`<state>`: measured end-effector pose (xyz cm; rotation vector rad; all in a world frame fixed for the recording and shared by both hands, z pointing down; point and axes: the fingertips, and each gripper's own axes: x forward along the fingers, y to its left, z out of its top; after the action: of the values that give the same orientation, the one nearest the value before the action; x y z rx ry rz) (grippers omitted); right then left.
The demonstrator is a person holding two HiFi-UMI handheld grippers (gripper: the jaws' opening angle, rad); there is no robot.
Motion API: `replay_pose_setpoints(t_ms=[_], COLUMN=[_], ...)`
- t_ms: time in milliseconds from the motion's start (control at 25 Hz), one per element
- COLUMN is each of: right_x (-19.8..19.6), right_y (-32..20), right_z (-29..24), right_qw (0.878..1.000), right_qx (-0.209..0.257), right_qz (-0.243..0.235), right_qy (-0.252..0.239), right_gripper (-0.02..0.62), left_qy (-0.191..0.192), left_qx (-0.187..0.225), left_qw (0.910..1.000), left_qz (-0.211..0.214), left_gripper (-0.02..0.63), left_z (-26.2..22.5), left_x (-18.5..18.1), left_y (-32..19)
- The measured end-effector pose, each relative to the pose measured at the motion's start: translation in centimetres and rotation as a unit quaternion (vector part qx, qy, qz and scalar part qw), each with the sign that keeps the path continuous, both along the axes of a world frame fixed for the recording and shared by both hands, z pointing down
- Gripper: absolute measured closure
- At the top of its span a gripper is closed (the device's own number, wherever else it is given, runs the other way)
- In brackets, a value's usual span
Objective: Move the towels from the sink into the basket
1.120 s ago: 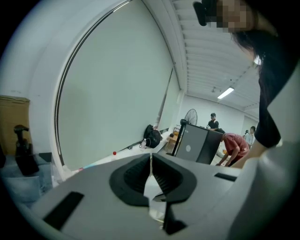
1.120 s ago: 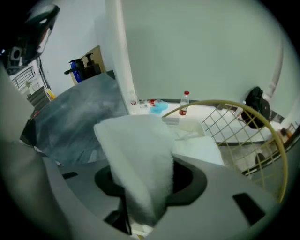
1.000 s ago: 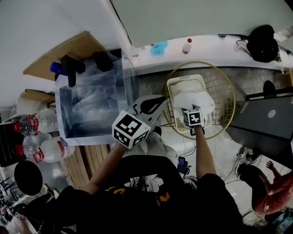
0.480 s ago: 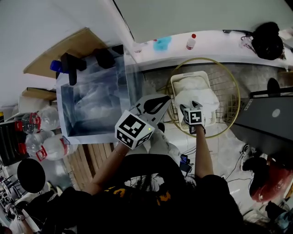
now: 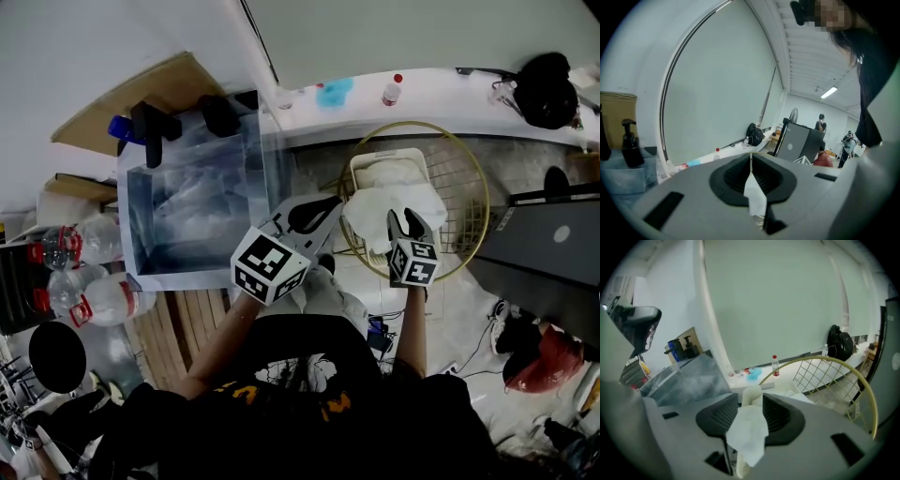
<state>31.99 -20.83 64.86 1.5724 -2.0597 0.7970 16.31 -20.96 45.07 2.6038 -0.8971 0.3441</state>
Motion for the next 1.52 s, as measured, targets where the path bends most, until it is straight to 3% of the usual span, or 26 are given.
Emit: replay_pose_setpoints(t_ms=[240,520,1200,1520], right_x=[-1.3,-5.8,-24.3,-31.9], right_y=[0.4,1.3,12.3,19.0], right_z=[-6.2,-12.5,-22.6,-24.8], right_qw=[0.998,0.99,0.963,0.948], right_qx=[0.063,0.128,0.225,0.251], right_qz=[-0.009,-0.05,-0.145,-0.189], right_qy=[-0.005,-0.015,-0.035,-0.048], right_gripper=[0.442,0.457,0.469,0.516], left_qy=[0.01,0.02,0.044,0.052], left_qx=[0.007,0.028,0.051,0.066], left_qw=[0.9999,0.9991,0.9926,0.9902], left_qz=[0.0,-0.024,-0.101,-0.112], left_gripper=[0.591,0.591,0.591,0.591], left_z=[-1.1,-2.8,-4.7,-4.9], left_x=[-0.8,-4.2,-21.5,-26.3], left_y=[0.9,2.9,16.4,22.4])
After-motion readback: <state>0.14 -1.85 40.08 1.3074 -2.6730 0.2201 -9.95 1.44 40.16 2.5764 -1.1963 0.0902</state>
